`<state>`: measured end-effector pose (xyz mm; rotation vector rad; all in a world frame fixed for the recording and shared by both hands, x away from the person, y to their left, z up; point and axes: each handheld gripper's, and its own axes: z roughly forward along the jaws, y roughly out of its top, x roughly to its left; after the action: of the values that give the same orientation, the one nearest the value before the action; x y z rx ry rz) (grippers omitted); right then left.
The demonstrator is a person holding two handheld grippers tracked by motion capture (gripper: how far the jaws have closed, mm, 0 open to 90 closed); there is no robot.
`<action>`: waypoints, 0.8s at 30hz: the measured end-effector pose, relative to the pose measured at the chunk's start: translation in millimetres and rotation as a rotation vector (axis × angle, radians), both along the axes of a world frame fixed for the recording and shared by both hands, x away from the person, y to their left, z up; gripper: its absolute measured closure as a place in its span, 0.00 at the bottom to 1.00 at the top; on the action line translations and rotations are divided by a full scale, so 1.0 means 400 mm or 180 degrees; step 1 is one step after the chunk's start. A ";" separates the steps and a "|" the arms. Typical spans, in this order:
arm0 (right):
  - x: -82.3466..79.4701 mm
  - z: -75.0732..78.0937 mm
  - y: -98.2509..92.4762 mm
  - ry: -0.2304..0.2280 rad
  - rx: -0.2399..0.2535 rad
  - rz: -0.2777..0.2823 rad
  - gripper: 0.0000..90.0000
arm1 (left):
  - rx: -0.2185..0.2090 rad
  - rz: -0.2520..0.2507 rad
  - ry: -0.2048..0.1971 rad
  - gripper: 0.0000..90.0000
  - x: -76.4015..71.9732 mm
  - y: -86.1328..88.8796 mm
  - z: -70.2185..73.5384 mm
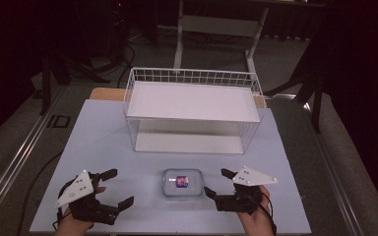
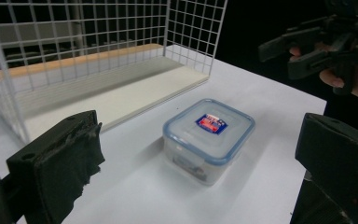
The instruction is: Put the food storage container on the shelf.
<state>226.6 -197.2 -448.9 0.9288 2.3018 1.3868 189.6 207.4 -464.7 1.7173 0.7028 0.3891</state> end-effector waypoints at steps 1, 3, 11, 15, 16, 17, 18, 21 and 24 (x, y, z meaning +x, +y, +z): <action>0.003 0.002 0.003 -0.0008 -0.0026 -0.0049 0.20 | 0.0001 -0.0026 0.0025 0.01 0.007 -0.006 0.005; 0.012 0.005 0.013 0.0004 -0.0073 -0.0071 0.16 | 0.0003 -0.0027 0.0082 0.01 0.022 -0.018 0.014; 0.045 0.015 0.043 0.0120 -0.0011 -0.0024 0.16 | 0.0050 -0.0051 0.0671 0.01 0.088 -0.078 0.027; 0.055 0.011 0.055 0.0217 -0.0055 0.0011 0.16 | 0.0053 -0.0058 0.0867 0.01 0.112 -0.101 0.019; 0.065 0.006 0.060 0.0299 -0.0100 -0.0019 0.15 | 0.0073 -0.0051 0.0941 0.01 0.124 -0.110 0.013; 0.068 0.004 0.061 0.0317 -0.0108 -0.0044 0.15 | 0.0073 -0.0043 0.0993 0.01 0.132 -0.115 0.009; 0.071 0.001 0.063 0.0358 -0.0118 -0.0085 0.14 | 0.0054 -0.0046 0.1075 0.01 0.140 -0.117 0.004; 0.081 -0.005 0.061 0.0477 -0.0061 -0.0111 0.13 | -0.0002 -0.0063 0.1232 0.01 0.155 -0.120 -0.007; 0.105 -0.021 0.059 0.0789 -0.0047 -0.0225 0.13 | -0.0029 -0.0074 0.1533 0.01 0.184 -0.122 -0.032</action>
<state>268.6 -173.8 -457.2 1.2264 2.4235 1.2872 263.1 158.5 -477.6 1.8260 1.0248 -0.0525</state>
